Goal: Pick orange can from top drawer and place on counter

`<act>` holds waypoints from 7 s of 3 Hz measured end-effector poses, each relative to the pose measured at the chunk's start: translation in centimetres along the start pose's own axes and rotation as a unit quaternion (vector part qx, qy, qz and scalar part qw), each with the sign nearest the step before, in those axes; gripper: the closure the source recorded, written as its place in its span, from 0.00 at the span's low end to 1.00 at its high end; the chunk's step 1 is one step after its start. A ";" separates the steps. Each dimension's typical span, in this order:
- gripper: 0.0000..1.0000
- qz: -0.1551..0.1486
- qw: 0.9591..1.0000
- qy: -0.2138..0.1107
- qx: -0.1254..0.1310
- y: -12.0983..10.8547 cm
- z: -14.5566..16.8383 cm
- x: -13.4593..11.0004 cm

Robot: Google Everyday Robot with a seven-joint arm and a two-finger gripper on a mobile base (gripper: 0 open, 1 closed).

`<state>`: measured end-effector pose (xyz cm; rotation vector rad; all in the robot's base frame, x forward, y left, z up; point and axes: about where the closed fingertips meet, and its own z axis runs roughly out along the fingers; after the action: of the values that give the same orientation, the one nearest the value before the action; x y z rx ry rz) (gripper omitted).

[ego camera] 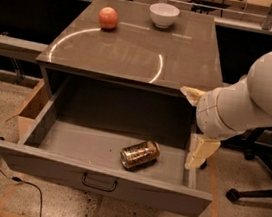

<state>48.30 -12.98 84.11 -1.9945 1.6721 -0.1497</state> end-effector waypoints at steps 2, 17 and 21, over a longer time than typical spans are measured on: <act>0.00 -0.056 0.998 -0.014 -0.033 -1.2 5.2 0.5; 1.00 0.119 0.980 -0.051 -0.151 2.4 6.9 5.4; 1.00 0.043 0.996 0.026 0.080 -12.9 -7.4 6.7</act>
Offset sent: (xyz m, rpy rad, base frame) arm 0.0512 0.0241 -0.0688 -0.0613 0.0823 0.2506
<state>58.20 -20.42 94.65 -1.8115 1.7198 -0.2974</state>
